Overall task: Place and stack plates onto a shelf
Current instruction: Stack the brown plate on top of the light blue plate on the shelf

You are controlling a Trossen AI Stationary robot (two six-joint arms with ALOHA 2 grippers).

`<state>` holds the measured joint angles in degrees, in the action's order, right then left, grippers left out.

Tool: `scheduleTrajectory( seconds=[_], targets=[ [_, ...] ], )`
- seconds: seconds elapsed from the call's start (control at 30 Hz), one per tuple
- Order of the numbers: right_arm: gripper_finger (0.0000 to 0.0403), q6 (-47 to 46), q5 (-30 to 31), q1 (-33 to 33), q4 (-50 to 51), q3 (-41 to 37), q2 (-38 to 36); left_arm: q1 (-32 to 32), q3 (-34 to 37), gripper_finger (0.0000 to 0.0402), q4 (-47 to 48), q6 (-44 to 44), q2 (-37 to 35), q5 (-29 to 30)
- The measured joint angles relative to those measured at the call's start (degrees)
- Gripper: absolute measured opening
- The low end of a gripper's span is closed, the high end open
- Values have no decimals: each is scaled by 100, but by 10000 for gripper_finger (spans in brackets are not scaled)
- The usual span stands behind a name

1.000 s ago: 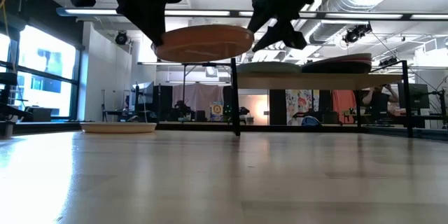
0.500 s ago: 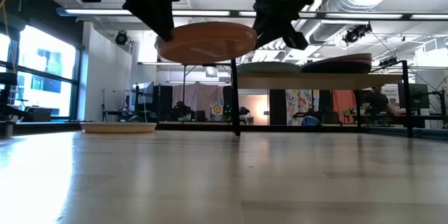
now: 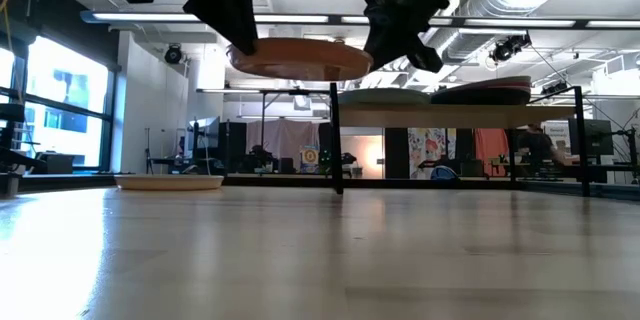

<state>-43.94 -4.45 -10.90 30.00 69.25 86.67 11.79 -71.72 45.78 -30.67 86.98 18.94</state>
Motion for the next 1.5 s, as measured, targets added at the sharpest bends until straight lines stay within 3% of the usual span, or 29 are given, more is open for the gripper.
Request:
scheduleTrajectory(
  seconds=[0.23,0.73,1.07,1.5],
  targets=[
    [1,28,57,2,83,0,0,0,0,8,-53,341,2,71],
    [1,67,99,7,105,0,0,-17,0,103,-33,2043,2,-131],
    [1,138,102,-75,113,0,0,-15,-44,106,35,2733,2,-153],
    [0,199,-30,-356,244,0,-40,-15,-1106,106,877,2568,-2,255]
  ],
)
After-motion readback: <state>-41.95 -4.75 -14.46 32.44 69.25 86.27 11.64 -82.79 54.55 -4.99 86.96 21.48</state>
